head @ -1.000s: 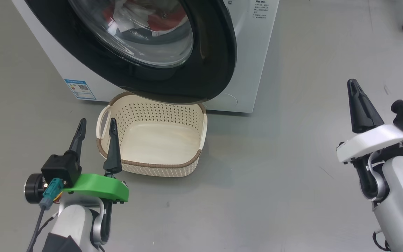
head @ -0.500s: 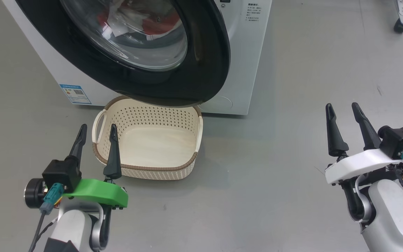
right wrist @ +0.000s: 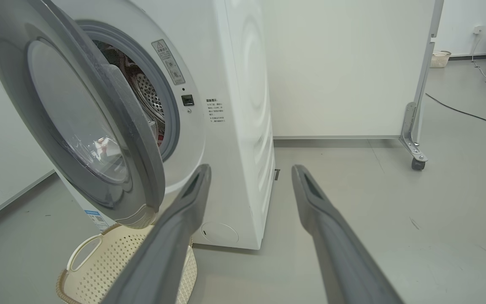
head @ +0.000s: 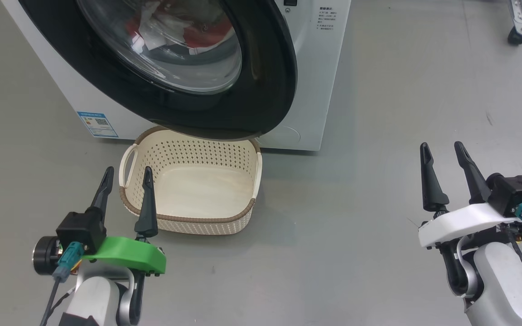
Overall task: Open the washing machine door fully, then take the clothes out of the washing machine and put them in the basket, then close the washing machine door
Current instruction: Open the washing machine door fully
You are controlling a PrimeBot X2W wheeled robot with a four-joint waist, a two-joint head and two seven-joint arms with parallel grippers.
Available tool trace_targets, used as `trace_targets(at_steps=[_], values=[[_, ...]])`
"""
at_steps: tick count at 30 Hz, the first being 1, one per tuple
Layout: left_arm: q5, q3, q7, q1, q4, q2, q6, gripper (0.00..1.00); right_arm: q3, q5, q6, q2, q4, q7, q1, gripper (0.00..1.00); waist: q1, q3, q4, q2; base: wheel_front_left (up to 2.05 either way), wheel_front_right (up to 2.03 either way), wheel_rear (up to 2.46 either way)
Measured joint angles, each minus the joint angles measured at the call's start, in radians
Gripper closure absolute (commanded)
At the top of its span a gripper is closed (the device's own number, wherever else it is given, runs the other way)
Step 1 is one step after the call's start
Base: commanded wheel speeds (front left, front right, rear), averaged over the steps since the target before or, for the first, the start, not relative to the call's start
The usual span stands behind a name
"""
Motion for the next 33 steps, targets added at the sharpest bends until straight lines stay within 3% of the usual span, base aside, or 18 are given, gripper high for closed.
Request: trace_targets(at_steps=[33], values=[[0.006, -0.007, 0.0, 0.005, -0.006, 0.0, -0.003, 0.0, -0.041, -0.053, 0.0, 0.028, -0.065, -0.001, 0.038, 0.0, 0.0, 0.008, 0.009, 0.0, 0.0, 0.0, 0.0]])
